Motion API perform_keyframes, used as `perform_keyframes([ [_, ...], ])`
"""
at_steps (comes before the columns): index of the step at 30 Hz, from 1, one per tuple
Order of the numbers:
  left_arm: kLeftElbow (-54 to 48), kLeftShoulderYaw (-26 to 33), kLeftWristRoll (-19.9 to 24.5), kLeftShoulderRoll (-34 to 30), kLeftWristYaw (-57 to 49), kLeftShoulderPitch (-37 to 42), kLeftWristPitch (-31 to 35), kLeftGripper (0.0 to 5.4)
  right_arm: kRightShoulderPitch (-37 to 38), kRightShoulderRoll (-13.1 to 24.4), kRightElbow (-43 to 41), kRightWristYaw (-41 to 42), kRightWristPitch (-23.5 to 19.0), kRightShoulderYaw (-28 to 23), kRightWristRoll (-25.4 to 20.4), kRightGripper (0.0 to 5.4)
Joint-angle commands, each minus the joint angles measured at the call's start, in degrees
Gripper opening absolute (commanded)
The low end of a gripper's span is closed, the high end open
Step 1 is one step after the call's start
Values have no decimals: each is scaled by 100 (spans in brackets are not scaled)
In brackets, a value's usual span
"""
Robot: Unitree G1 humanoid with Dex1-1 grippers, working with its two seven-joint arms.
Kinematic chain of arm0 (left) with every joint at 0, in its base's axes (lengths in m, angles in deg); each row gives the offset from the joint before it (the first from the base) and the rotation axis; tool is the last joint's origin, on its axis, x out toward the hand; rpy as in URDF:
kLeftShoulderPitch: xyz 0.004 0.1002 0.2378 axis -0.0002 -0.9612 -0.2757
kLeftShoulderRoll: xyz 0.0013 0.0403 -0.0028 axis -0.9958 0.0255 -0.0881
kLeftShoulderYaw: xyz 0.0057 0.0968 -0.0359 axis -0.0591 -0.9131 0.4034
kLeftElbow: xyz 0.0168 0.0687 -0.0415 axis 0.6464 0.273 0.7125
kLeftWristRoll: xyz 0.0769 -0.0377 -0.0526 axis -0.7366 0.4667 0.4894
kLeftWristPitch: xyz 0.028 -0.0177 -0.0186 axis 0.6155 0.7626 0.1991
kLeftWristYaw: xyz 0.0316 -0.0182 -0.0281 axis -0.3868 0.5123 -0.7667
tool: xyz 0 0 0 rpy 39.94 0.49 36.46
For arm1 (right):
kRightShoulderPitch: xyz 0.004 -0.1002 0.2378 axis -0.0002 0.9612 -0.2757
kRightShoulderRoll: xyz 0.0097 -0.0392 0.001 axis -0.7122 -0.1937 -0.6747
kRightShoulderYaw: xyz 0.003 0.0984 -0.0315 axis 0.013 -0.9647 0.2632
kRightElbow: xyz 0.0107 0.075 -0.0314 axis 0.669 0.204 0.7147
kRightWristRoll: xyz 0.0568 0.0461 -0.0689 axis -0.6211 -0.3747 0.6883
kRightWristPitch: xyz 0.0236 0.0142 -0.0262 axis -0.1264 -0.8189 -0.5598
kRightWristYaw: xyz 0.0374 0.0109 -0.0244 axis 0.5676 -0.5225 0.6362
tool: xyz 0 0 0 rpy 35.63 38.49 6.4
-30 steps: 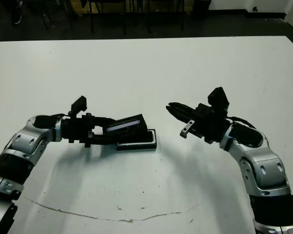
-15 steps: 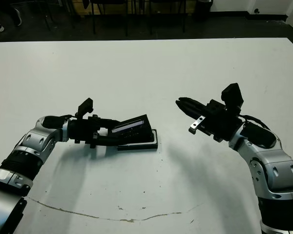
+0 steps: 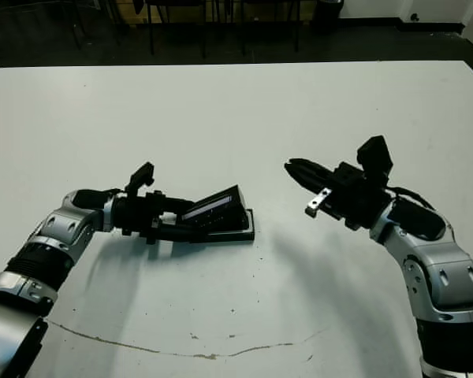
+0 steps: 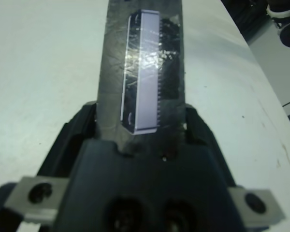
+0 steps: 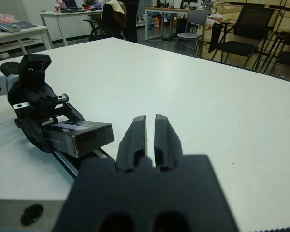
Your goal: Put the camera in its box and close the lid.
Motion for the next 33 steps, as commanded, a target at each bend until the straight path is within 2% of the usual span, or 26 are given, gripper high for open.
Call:
perform_keyframes([
  [1,237,-266,-314,-12,218,-40,15,280,82,62,54,5,-47,46,47,0],
  [6,240,-645,-814,-81,86,78,-10,280,95,49,51,-21,-58,45,49,0],
  [11,249,-835,-1055,-41,-33,87,-89,280,110,55,73,28,33,49,67,0],
  [16,-61,-848,-1004,-132,-11,32,-27,280,107,54,51,11,-91,19,-20,0],
  [25,-684,-1007,-1095,-338,-136,-134,253,280,80,47,117,44,3,50,55,0],
  [33,-1161,-926,-917,-526,-132,-412,409,280,95,42,109,63,35,54,49,0],
])
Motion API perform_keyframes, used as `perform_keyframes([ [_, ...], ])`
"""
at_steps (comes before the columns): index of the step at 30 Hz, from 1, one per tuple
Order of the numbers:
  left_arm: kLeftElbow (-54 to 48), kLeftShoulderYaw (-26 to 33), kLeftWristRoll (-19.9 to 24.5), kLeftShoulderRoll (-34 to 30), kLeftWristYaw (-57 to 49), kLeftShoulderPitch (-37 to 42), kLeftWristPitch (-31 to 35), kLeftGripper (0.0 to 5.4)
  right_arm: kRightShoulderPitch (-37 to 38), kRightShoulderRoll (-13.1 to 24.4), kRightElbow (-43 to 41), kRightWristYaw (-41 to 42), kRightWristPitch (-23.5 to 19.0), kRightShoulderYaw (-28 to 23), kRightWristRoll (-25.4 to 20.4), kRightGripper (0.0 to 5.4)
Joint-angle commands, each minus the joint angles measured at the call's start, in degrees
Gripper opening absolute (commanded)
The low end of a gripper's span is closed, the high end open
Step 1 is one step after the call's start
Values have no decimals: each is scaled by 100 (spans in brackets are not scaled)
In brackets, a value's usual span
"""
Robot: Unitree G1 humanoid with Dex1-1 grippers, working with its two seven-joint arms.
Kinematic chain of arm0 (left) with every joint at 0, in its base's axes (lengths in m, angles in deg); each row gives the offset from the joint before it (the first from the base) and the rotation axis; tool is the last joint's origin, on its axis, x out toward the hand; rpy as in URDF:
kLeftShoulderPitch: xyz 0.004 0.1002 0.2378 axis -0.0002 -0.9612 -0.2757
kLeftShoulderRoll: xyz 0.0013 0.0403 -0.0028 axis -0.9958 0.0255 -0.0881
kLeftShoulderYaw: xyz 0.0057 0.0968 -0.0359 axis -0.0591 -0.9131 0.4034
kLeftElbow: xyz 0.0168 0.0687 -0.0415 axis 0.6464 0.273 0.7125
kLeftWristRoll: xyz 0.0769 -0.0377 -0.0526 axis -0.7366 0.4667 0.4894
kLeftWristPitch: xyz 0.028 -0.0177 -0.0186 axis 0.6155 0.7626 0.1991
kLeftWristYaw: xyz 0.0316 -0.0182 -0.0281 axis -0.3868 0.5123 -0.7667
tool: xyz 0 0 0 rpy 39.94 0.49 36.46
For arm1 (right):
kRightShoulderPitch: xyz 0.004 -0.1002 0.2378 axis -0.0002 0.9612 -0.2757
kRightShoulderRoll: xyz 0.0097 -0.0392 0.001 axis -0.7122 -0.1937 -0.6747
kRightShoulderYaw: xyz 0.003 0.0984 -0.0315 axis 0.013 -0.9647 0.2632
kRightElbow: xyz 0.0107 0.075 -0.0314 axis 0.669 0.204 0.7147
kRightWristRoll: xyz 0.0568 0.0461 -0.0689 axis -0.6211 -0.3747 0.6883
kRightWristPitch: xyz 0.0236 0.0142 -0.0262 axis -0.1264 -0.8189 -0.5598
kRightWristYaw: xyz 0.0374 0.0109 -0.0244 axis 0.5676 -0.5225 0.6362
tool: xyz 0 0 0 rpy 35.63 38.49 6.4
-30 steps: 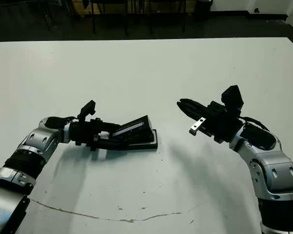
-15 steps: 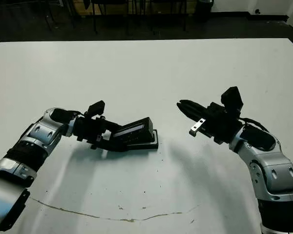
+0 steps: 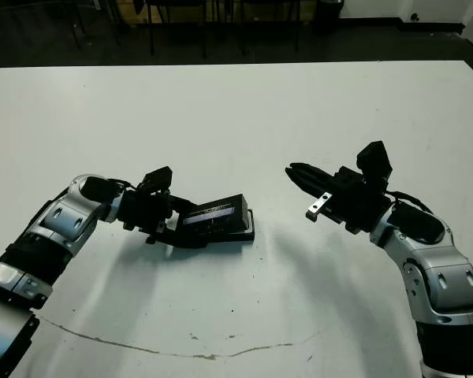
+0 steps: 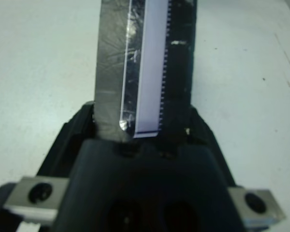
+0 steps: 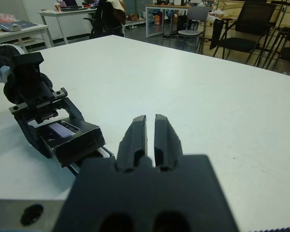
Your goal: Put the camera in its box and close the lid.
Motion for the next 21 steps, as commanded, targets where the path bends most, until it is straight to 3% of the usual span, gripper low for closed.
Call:
perform_keyframes([
  [1,-41,-173,-76,-111,80,-502,186,280,47,47,43,-7,-22,43,53,0],
  [12,-707,-154,-307,-243,-869,-1041,11,280,28,20,35,-33,13,91,98,0],
  [21,-1063,-572,-443,-108,-1178,-886,892,280,39,11,35,-53,55,109,110,0],
])
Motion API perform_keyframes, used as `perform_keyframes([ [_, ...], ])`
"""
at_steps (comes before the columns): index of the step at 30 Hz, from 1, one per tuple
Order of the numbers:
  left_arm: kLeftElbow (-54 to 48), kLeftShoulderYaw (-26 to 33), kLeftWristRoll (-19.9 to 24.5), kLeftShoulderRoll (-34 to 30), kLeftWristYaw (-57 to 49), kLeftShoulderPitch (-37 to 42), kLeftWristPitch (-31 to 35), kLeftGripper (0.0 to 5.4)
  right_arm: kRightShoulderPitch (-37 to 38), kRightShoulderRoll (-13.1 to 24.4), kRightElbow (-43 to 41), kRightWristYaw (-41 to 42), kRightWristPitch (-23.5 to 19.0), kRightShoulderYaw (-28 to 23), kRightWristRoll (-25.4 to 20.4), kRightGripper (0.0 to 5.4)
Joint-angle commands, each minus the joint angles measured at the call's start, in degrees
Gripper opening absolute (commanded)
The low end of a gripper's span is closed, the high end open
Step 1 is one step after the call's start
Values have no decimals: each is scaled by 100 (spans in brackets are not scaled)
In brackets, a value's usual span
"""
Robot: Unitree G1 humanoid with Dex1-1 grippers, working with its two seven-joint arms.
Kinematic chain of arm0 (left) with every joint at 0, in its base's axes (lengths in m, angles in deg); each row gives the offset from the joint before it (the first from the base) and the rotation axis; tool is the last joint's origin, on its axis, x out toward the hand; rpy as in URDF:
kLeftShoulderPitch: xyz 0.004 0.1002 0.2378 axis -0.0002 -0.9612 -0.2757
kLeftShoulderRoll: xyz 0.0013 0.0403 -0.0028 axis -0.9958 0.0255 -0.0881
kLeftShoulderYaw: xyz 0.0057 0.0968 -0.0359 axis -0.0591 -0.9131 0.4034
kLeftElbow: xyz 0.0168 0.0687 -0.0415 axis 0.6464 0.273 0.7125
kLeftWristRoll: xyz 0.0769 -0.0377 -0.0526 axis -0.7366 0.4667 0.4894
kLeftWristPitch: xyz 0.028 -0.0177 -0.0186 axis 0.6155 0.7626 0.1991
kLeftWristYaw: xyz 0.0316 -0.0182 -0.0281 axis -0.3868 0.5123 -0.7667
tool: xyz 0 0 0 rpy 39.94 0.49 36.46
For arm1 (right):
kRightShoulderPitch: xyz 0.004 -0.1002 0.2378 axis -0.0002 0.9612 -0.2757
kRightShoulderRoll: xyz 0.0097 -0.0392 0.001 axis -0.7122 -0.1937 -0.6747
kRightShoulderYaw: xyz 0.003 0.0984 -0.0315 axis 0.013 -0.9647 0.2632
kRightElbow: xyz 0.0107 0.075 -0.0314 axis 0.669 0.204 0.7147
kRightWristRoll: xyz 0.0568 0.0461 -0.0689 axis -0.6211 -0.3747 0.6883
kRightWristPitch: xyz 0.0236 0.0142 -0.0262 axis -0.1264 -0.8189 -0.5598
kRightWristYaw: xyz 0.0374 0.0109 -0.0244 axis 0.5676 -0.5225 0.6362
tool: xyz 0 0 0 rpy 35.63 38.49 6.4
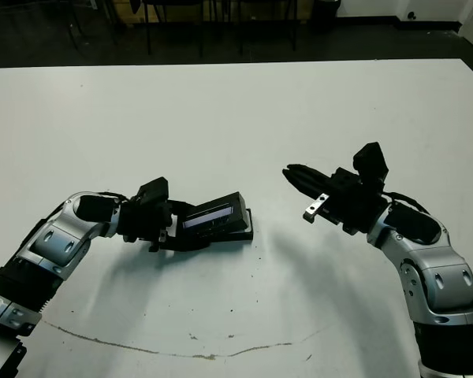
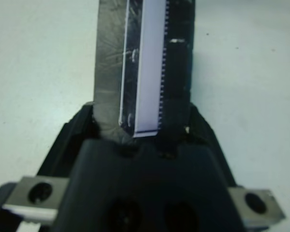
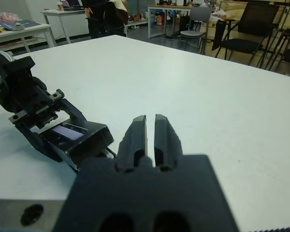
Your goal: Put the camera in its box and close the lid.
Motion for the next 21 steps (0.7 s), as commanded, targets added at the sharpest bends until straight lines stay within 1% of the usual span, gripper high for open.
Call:
perform_keyframes([
  [1,72,-499,-274,17,86,-206,652,280,40,27,33,-54,10,31,89,0],
  [8,315,-603,-136,201,135,40,1083,280,94,-24,23,-68,98,44,92,0],
  [12,548,-621,-114,282,208,183,1174,280,126,-9,-36,-122,-4,47,75,0],
  [14,654,-656,-129,319,272,282,1297,280,150,3,-68,-141,14,59,103,0],
  [18,820,-856,-222,426,432,609,1568,280,188,-30,-6,-112,178,55,137,0],
  [21,1049,-934,-216,569,549,760,1405,280,221,-47,28,-79,318,59,159,0],
])
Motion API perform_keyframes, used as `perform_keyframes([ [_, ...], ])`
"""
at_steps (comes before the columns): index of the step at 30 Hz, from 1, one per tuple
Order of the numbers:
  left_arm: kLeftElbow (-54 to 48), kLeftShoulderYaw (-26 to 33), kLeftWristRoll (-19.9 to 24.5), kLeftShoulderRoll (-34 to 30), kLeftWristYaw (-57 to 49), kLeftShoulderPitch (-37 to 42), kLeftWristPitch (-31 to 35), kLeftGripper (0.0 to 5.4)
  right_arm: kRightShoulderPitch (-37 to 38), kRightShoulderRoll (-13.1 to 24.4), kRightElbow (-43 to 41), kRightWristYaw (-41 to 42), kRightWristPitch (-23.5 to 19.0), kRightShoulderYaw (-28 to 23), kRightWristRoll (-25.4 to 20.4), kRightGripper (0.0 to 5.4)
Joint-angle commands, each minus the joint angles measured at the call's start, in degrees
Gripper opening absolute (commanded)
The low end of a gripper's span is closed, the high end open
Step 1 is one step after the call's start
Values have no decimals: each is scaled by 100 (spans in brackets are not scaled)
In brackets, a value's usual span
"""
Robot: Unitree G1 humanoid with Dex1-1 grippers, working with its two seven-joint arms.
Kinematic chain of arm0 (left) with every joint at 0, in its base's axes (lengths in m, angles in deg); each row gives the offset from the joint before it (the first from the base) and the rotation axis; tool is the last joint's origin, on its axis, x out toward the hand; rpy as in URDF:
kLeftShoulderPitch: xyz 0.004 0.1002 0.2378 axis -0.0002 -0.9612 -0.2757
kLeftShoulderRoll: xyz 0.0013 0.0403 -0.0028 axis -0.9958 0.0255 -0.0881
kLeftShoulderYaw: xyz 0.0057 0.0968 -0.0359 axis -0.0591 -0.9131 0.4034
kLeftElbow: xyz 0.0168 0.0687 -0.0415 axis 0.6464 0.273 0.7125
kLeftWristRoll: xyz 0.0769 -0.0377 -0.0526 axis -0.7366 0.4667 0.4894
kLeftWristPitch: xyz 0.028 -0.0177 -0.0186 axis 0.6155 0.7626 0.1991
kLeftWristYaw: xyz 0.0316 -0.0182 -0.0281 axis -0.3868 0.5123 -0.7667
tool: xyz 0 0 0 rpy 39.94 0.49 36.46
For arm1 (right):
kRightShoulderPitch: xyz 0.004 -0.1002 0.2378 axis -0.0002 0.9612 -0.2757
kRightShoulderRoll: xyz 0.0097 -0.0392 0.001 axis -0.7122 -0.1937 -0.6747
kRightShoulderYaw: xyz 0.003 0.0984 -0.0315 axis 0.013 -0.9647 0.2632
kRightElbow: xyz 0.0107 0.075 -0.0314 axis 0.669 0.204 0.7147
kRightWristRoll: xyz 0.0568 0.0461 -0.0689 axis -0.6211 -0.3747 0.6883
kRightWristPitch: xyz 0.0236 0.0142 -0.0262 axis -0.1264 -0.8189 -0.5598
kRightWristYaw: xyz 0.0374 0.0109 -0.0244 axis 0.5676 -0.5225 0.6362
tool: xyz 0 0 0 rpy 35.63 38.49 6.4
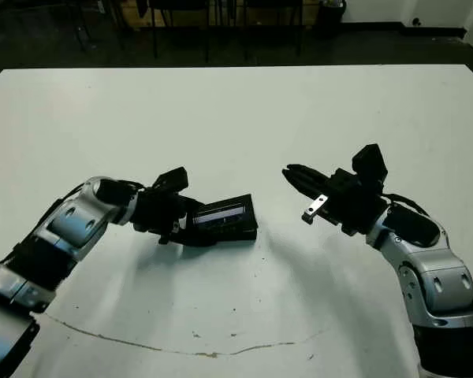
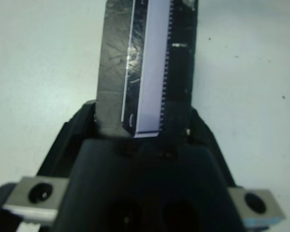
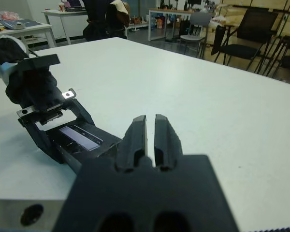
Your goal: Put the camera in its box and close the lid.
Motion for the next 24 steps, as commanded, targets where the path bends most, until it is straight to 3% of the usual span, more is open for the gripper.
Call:
perform_keyframes([
  [1,537,-460,-195,321,121,-255,23,280,120,-28,96,35,132,34,53,0],
  [9,587,-951,-757,513,87,-62,-564,280,165,-6,67,25,161,28,41,0],
  [20,39,-1255,-1114,121,362,-147,-558,280,147,19,58,2,73,2,3,0],
  [24,-253,-1362,-1306,-96,261,-249,-598,349,107,19,47,-39,34,28,28,0],
])
